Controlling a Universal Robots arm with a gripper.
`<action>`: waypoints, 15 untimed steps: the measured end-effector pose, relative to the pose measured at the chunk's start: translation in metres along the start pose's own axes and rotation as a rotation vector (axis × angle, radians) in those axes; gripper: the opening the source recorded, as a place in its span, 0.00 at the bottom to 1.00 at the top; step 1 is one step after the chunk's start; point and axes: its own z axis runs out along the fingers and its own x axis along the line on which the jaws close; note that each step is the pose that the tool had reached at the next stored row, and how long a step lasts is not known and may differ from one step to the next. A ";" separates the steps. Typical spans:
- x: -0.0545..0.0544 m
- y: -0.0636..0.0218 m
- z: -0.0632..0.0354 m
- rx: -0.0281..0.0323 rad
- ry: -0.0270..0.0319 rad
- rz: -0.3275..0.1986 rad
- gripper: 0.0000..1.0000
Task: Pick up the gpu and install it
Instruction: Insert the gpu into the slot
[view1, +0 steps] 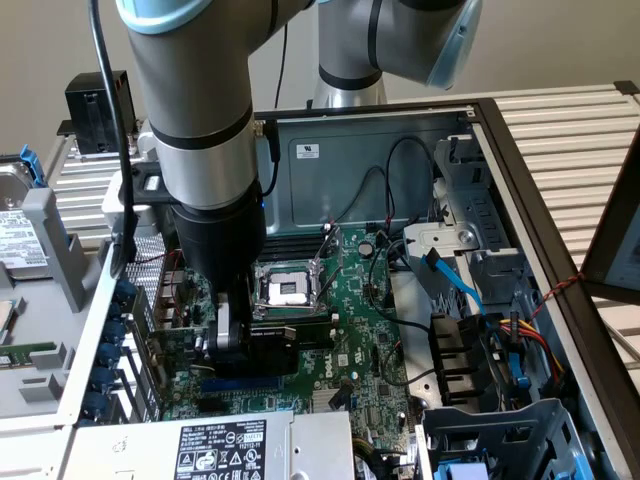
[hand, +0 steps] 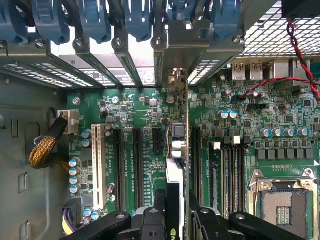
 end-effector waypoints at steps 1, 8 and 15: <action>0.000 0.0000 0.0003 0.0000 0.0000 0.000 0.27; 0.000 0.0001 0.0014 0.0000 0.0000 0.000 0.27; 0.000 0.0000 0.0026 0.0001 -0.0001 0.000 0.27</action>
